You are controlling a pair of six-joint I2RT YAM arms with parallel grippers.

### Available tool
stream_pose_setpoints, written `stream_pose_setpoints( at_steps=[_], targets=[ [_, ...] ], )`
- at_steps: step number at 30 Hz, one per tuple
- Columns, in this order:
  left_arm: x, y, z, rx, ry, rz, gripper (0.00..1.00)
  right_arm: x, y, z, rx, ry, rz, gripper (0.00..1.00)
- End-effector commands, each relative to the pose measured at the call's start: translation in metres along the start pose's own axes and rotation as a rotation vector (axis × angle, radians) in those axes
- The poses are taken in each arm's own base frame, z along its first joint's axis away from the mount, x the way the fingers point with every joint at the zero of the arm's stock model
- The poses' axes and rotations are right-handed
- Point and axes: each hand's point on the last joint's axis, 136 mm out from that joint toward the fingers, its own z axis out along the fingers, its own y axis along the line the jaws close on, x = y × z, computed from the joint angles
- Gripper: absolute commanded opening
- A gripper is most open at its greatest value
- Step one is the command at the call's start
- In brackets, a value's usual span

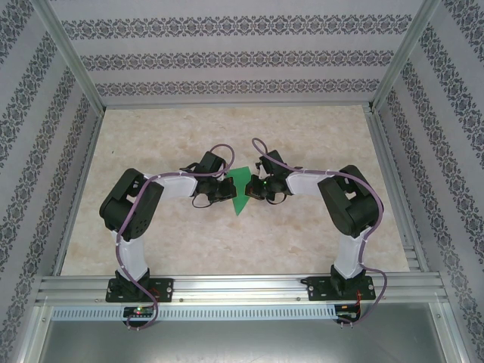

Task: Fold a paper plane with a square sheet of paper (pick it up from the middle)
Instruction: Third fold the triangle at the center of the table.

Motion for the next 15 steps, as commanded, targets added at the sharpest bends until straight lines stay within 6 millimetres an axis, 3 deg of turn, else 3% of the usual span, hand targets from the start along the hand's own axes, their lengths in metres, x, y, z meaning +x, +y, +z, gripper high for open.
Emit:
stream_pose_setpoints(
  at_steps=[1,5,15],
  targets=[
    [0.02,0.021,0.005,-0.087,0.063,-0.008,0.03,-0.015,0.001,-0.009,0.013,-0.049,-0.018,0.03],
    [0.019,0.022,0.005,-0.094,0.063,-0.008,0.03,-0.028,0.011,-0.026,-0.008,-0.096,-0.042,0.03],
    [0.021,0.024,0.005,-0.1,0.066,-0.005,0.03,-0.02,-0.025,-0.003,0.074,-0.042,0.021,0.03]
  ],
)
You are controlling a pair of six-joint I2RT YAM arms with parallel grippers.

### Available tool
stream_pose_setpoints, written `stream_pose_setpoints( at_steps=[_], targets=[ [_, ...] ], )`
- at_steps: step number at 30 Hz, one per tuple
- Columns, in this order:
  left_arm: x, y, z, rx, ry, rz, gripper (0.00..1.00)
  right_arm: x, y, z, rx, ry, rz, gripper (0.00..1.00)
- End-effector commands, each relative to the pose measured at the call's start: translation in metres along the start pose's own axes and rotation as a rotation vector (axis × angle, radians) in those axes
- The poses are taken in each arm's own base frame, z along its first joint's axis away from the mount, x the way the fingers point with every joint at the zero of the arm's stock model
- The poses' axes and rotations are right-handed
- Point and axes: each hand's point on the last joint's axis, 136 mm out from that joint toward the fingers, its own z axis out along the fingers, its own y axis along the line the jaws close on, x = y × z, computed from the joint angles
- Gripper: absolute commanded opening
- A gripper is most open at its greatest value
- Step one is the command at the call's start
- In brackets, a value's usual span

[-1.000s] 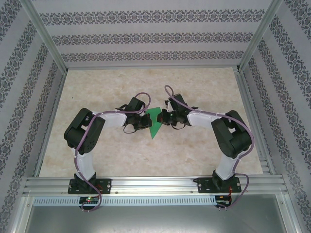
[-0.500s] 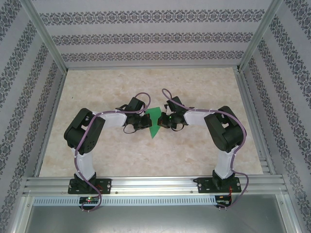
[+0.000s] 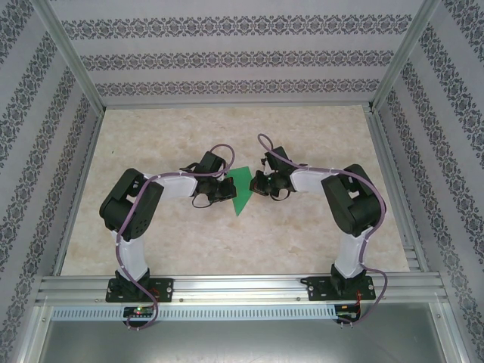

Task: Fold a paper plane with a square sheet of paper (pick it up from the middle)
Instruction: Third fold the triangle at the center of the table.

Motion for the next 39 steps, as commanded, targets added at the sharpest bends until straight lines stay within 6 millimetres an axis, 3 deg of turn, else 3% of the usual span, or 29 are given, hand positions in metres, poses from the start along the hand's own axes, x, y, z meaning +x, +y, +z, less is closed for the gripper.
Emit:
stream_pose_setpoints(
  at_steps=[1,4,9,13,20,26,29,33,36,39],
  targets=[
    [0.021,0.024,0.005,-0.1,0.065,-0.008,0.03,-0.004,-0.017,0.006,0.069,-0.001,0.007,0.03],
    [0.021,0.025,0.005,-0.102,0.065,-0.007,0.03,-0.008,-0.016,0.002,0.062,-0.009,0.012,0.03],
    [0.022,0.026,0.005,-0.104,0.067,-0.009,0.03,-0.021,0.01,-0.017,-0.016,-0.06,-0.021,0.03],
    [0.021,0.025,0.005,-0.101,0.064,-0.006,0.03,-0.022,0.003,-0.01,0.002,-0.045,-0.01,0.03],
    [0.021,0.026,0.005,-0.104,0.067,-0.004,0.03,-0.012,-0.018,0.003,0.055,-0.003,0.026,0.03],
    [0.018,0.023,0.003,-0.11,0.063,0.024,0.03,0.004,-0.013,-0.001,0.063,0.046,0.014,0.03],
    [0.015,0.002,0.0,-0.015,0.062,0.105,0.04,0.018,-0.011,-0.004,0.048,0.067,0.017,0.03],
    [0.014,-0.013,-0.004,0.041,0.08,0.198,0.05,0.012,0.005,-0.022,-0.013,0.002,0.004,0.04],
    [0.015,-0.013,-0.006,0.033,0.098,0.256,0.05,-0.005,0.017,-0.038,-0.049,-0.08,-0.032,0.06],
    [0.012,-0.008,-0.004,-0.004,0.102,0.282,0.04,-0.006,0.027,-0.04,-0.092,-0.084,-0.05,0.07]
  ],
)
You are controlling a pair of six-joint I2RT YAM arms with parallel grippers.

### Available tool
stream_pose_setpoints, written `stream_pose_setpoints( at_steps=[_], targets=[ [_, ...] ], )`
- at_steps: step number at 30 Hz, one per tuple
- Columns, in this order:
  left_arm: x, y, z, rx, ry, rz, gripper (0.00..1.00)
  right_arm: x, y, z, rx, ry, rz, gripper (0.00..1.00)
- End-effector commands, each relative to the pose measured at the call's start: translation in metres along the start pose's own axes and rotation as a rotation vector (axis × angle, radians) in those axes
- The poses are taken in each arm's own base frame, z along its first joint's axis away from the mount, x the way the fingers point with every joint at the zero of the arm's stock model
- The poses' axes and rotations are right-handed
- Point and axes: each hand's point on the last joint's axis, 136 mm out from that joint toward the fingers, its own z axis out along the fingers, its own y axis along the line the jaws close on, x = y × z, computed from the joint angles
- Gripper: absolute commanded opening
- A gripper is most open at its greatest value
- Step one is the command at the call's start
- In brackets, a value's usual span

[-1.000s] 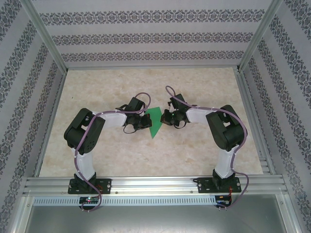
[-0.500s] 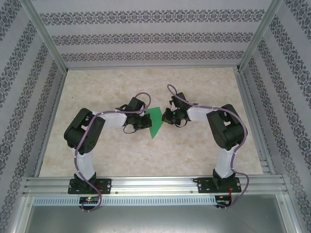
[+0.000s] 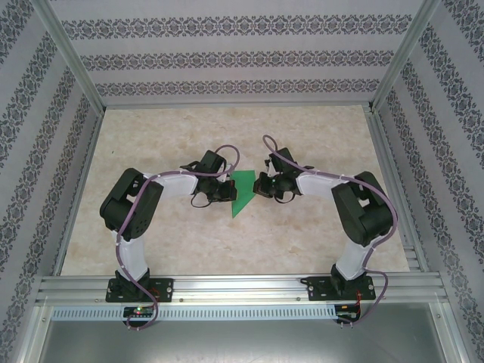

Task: Fold a paper plane with a square sheet of paper (pick it up from the middle)
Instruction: Third fold the triangle at the center of the table.

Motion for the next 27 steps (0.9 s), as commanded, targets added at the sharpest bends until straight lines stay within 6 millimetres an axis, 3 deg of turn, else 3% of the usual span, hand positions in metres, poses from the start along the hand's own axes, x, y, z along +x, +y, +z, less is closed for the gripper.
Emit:
stream_pose_setpoints(
  at_steps=[1,6,12,20,27],
  targets=[
    [0.003,-0.002,0.001,-0.023,0.036,0.089,0.04,-0.008,0.022,-0.007,-0.079,-0.041,-0.04,0.07],
    [0.0,0.005,0.003,-0.059,0.03,0.077,0.04,0.023,0.033,0.015,-0.107,0.044,-0.061,0.06],
    [-0.008,0.0,0.001,-0.053,0.009,0.076,0.05,0.04,0.031,0.032,-0.134,0.094,-0.029,0.06],
    [-0.016,-0.018,-0.007,0.009,-0.02,0.066,0.1,0.044,0.015,0.039,-0.079,0.106,-0.006,0.05],
    [-0.017,-0.034,-0.035,0.063,-0.139,0.007,0.2,0.039,0.01,0.036,-0.067,0.07,0.021,0.05]
  ],
)
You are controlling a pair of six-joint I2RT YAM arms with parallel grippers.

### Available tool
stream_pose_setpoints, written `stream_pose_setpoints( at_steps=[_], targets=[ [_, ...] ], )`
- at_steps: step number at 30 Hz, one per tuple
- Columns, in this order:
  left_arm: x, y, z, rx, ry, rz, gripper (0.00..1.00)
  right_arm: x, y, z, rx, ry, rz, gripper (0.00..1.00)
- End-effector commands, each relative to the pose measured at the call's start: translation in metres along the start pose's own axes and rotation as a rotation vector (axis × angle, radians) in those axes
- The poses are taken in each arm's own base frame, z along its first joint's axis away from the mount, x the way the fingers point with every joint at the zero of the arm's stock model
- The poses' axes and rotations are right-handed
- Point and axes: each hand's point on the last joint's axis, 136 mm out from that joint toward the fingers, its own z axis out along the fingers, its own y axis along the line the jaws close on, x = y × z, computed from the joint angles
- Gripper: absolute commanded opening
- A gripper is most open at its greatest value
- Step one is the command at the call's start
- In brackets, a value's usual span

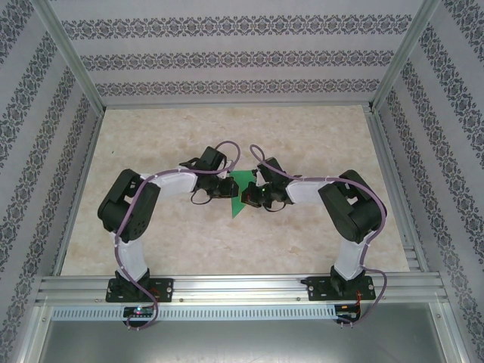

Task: Fold a paper plane with a square sheet of paper (pick it up from the middle)
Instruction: Third fold the triangle at the center of the table.

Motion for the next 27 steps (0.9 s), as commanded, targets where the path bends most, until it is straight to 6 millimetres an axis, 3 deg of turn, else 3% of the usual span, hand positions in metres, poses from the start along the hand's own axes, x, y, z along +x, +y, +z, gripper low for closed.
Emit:
stream_pose_setpoints(
  at_steps=[1,5,11,27],
  targets=[
    [-0.007,-0.026,-0.022,0.063,-0.106,-0.011,0.2,-0.008,-0.008,-0.002,0.011,-0.047,0.027,0.05],
    [0.013,-0.032,-0.023,0.087,-0.127,-0.055,0.15,-0.011,-0.006,0.0,-0.008,-0.066,0.049,0.05],
    [0.037,-0.038,-0.008,0.115,-0.093,-0.097,0.07,-0.012,0.002,0.0,-0.062,-0.072,0.041,0.05],
    [0.044,-0.006,0.016,-0.022,-0.056,-0.137,0.03,-0.015,0.011,-0.007,-0.108,-0.074,0.004,0.06]
  ],
)
